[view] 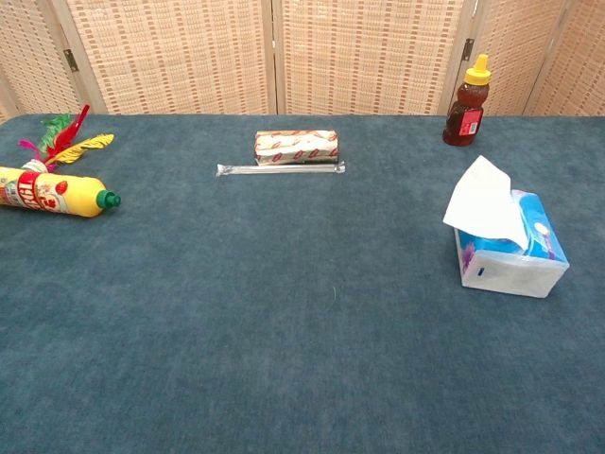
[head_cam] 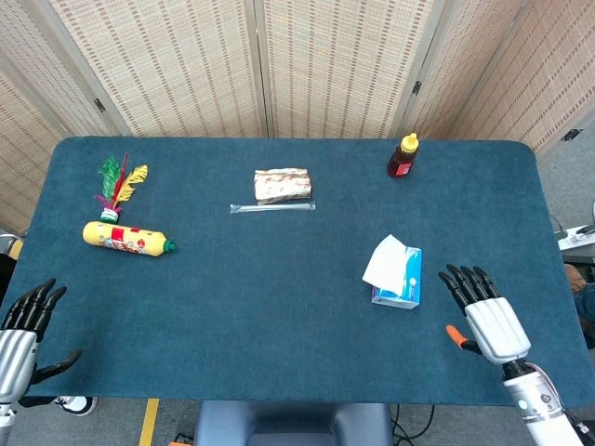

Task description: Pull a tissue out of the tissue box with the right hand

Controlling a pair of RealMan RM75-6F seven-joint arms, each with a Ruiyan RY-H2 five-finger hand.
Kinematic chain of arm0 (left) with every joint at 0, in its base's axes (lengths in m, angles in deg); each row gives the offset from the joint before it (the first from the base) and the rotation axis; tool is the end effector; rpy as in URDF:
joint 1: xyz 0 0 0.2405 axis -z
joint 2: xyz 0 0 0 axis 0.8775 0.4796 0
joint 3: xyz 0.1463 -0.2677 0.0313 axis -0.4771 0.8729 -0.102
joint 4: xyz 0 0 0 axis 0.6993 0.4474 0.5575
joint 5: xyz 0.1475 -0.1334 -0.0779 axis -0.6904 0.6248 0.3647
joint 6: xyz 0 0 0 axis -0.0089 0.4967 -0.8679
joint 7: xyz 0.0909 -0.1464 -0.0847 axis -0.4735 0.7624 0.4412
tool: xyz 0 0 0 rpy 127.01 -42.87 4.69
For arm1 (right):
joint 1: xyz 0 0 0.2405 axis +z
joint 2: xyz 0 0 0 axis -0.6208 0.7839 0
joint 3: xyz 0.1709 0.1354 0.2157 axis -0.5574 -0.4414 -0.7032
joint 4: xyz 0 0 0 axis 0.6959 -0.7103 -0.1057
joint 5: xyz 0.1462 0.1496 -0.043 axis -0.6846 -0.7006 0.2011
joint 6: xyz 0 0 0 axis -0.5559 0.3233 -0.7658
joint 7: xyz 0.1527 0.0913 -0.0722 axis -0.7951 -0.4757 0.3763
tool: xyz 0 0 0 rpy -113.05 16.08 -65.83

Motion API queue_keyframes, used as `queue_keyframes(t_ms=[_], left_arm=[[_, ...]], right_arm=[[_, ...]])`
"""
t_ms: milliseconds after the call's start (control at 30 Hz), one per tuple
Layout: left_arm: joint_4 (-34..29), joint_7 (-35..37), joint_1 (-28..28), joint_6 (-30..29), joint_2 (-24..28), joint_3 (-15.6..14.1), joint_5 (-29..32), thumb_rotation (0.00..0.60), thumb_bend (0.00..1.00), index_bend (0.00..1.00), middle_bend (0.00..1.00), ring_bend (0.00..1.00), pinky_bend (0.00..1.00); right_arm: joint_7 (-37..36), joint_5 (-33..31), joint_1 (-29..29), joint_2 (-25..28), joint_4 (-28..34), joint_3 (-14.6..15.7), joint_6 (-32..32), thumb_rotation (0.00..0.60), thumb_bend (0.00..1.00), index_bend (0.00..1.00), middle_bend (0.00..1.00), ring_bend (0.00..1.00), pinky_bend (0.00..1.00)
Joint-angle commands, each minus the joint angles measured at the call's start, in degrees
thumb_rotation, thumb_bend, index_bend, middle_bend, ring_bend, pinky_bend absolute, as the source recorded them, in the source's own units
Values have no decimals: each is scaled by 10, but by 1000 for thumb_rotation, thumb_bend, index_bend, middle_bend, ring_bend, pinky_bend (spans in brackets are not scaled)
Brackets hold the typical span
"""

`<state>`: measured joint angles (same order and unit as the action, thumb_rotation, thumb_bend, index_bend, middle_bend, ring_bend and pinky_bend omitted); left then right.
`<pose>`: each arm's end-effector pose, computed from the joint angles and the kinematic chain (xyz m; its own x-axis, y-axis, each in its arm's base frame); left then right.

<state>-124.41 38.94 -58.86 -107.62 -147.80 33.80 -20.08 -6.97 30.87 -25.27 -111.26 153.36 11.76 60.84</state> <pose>-0.3402 0.2052 0.1825 0.3486 -0.0425 0.9363 0.9284 -0.1218 -0.3511 -0.3153 -0.2517 0.1171 0.4884 -0.1496 0.8597 -0.8650 -0.2131 0.4543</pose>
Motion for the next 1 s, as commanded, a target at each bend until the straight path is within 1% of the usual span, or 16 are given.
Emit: queue_keyframes(t_ms=[33, 200, 333, 367, 433, 467, 567, 667, 867, 1000], left_arm=[[0, 0, 0, 0, 0, 0, 0, 600, 245, 0, 0, 0, 137], [0, -3, 0, -1, -1, -2, -5, 600, 246, 0, 0, 0, 137], [-1, -3, 1, 2, -1, -3, -5, 600, 247, 0, 0, 0, 137], [-1, -4, 1, 3, -1, -3, -5, 600, 247, 0, 0, 0, 137], [-2, -3, 2, 3, -1, -4, -6, 600, 247, 0, 0, 0, 137], [-2, -2, 1, 3, -1, -4, -6, 600, 247, 0, 0, 0, 137], [-2, 3, 1, 1, 1, -3, -5, 600, 246, 0, 0, 0, 137], [-1, 7, 1, 0, 1, -4, -7, 600, 248, 0, 0, 0, 137], [1, 10, 2, 1, 1, -5, -10, 600, 246, 0, 0, 0, 137], [1, 12, 2, 1, 2, -6, -12, 600, 246, 0, 0, 0, 137]], right_arm=[[1, -5, 0, -1, -1, -4, -5, 600, 216, 0, 0, 0, 0], [-10, -19, 1, -9, -7, -20, -8, 600, 216, 4, 6, 0, 0], [-19, -34, 6, -18, -15, -37, -10, 600, 217, 68, 49, 0, 0], [-18, -40, 8, -22, -18, -44, -12, 600, 217, 123, 78, 0, 0], [-10, -67, 23, -37, -26, -70, -24, 600, 229, 233, 136, 0, 0], [-3, -78, 29, -44, -28, -79, -30, 600, 239, 281, 164, 0, 0], [29, -121, 48, -69, -37, -106, -51, 600, 254, 349, 220, 0, 0], [63, -164, 65, -93, -44, -127, -68, 600, 256, 383, 249, 0, 0], [128, -238, 91, -138, -57, -157, -81, 600, 256, 384, 250, 0, 0], [162, -276, 108, -163, -68, -173, -81, 600, 256, 384, 249, 0, 0]])
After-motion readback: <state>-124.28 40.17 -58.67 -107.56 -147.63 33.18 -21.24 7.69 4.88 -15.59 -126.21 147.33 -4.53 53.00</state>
